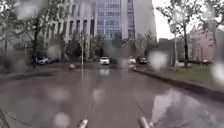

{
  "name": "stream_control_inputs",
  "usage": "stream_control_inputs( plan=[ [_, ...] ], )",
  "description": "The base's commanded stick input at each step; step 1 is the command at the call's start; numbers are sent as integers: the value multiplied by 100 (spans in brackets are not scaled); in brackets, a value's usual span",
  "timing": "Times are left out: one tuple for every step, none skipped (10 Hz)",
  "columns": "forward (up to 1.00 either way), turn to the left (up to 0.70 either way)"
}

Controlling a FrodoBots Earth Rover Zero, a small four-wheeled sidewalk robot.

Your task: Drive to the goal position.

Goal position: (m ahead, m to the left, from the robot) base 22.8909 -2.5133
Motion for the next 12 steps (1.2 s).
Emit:
stream_control_inputs(
  plan=[
    [70,0],
    [70,0],
    [70,0],
    [70,0],
    [70,0],
    [70,0],
    [70,0],
    [70,0],
    [70,0],
    [70,0],
    [70,0],
    [70,0]
  ],
)
